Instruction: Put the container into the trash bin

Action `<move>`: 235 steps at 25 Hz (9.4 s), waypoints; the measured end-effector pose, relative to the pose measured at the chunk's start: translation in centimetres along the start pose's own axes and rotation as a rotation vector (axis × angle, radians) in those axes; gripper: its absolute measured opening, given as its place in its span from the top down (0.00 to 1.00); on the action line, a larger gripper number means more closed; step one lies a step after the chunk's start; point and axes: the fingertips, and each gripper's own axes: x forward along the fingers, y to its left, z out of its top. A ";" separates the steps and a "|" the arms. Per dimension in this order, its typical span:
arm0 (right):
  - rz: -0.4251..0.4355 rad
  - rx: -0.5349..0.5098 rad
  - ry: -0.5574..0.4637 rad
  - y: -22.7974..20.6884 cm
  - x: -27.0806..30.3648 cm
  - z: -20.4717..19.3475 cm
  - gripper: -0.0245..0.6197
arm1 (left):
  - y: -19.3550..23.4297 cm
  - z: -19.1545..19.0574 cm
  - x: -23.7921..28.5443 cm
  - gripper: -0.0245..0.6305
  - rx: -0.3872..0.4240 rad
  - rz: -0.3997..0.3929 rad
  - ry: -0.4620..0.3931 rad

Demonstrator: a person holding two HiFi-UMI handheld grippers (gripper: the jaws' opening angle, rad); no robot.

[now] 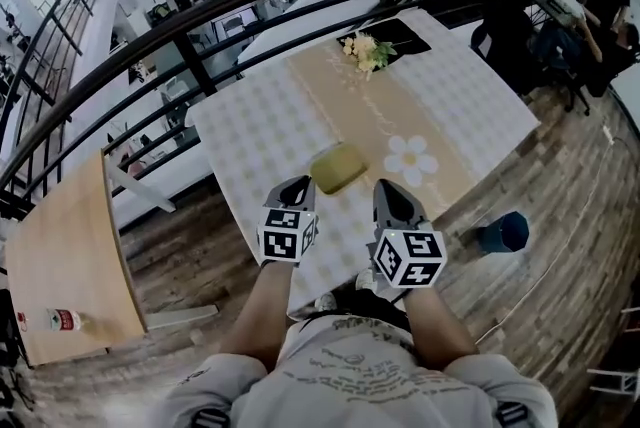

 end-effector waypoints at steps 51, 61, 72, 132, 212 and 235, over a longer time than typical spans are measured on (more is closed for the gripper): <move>-0.146 0.085 0.145 -11.7 4.8 -3.7 0.96 | 6.6 -12.4 18.7 0.92 0.114 -0.049 0.514; -0.125 0.074 0.125 -9.6 4.4 -3.2 0.96 | 8.1 -9.5 15.9 0.93 0.088 0.007 0.427; -0.069 0.045 0.070 -5.5 4.3 -0.9 0.96 | 7.2 -1.2 9.4 0.93 0.042 0.078 0.207; -0.728 0.188 -0.241 -27.2 -32.9 1.2 0.96 | -40.5 7.1 5.2 0.93 0.291 -0.572 0.019; -0.860 0.370 -0.030 -93.9 -41.7 0.8 0.96 | -91.6 4.4 51.4 0.93 0.348 -0.654 0.427; -0.666 0.437 0.373 -103.5 -31.5 -28.1 0.96 | -88.0 -31.4 66.4 0.93 0.369 -0.493 0.814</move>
